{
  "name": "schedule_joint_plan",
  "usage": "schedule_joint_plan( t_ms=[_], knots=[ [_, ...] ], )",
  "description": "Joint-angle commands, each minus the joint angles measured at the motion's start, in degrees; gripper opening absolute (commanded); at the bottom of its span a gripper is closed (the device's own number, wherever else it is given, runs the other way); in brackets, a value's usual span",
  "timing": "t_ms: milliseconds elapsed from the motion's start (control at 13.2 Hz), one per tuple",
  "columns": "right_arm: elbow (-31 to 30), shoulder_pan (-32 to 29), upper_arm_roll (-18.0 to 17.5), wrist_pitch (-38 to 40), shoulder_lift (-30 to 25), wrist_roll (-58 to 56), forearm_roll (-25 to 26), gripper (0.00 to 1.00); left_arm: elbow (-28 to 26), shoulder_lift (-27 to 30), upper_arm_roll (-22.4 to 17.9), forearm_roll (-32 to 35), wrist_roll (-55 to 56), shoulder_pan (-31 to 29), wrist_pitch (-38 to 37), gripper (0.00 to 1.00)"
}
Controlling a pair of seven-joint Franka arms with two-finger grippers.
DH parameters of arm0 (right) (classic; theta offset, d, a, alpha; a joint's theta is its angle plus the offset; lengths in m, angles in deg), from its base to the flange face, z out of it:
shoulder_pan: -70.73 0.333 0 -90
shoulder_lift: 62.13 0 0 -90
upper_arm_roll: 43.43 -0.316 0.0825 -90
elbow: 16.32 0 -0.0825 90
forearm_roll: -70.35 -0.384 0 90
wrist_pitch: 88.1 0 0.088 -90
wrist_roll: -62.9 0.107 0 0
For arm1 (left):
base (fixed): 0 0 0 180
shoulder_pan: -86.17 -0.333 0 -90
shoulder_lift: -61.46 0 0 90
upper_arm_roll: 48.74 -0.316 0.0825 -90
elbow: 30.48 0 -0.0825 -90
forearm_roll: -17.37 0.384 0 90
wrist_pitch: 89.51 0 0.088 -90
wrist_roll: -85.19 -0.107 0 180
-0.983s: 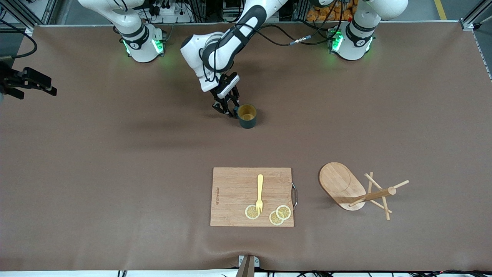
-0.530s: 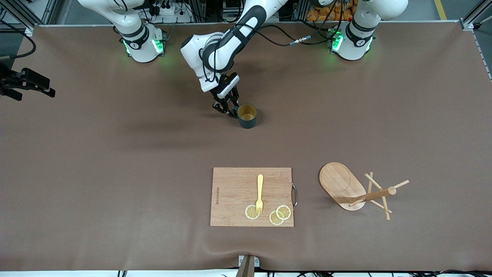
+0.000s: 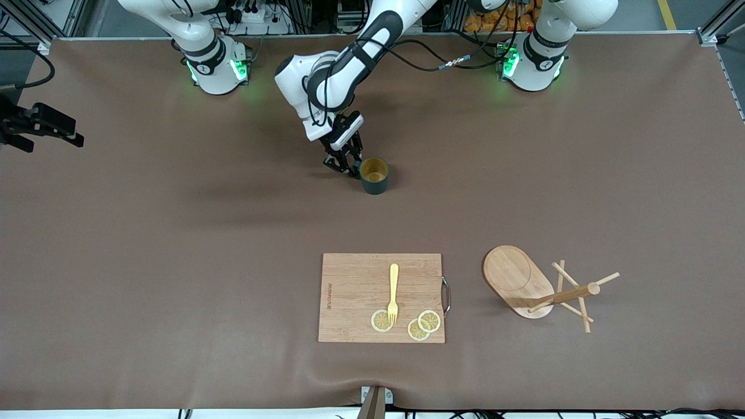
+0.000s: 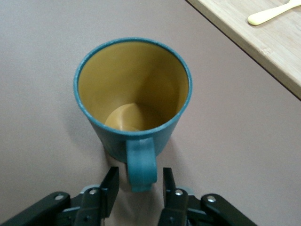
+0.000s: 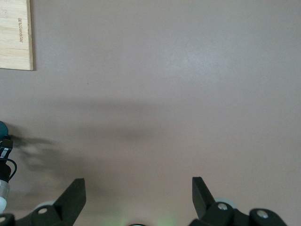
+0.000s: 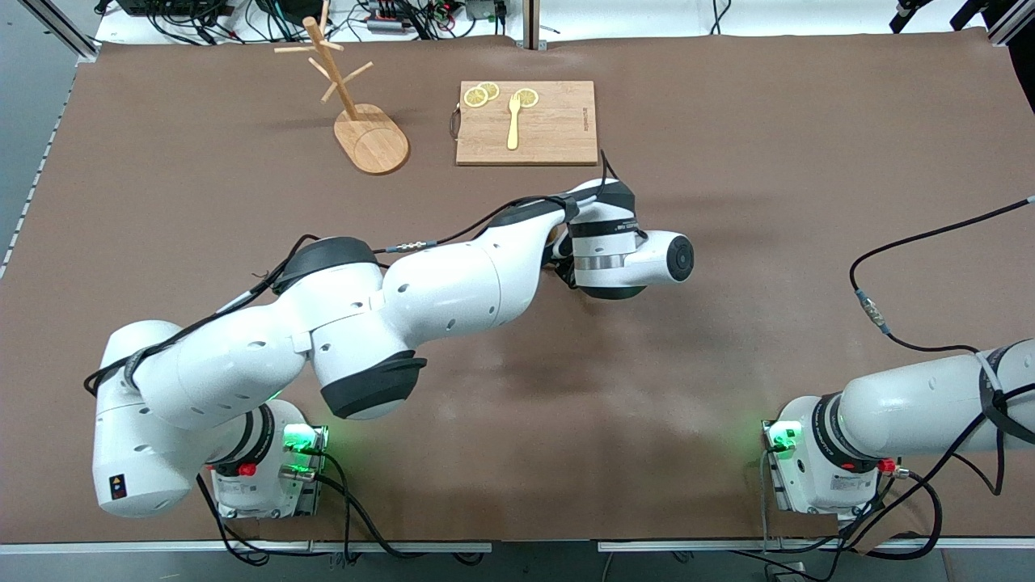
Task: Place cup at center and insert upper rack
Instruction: 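Close the left gripper on the mug handle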
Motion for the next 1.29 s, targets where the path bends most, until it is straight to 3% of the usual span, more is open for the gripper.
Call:
schedule_joint_plan(
  t_ms=[0,151,303,757,1210],
  knots=[
    [-0.7,0.3,-0.2,0.2,-1.4,0.8,0.4,1.00,1.4,-1.3,-0.5,0.1,1.8,0.0,0.6,0.43],
    [-0.9,0.3,-0.3,0.2,-1.4,0.7,0.4,1.00,1.4,-1.3,-0.5,0.0,1.8,0.0,0.7,0.41],
    [-0.9,0.3,-0.3,0.2,-1.4,0.7,0.4,1.00,1.4,-1.3,-0.5,0.0,1.8,0.0,0.8,0.28],
    [-0.7,0.3,-1.6,0.2,-1.4,0.8,0.4,1.00,1.3,-1.3,-0.4,0.0,1.6,-0.1,1.1,0.06],
    [-0.7,0.3,-1.6,0.1,-1.4,0.8,0.4,1.00,1.3,0.7,0.1,-1.1,0.9,-1.4,1.1,0.00]
  ],
)
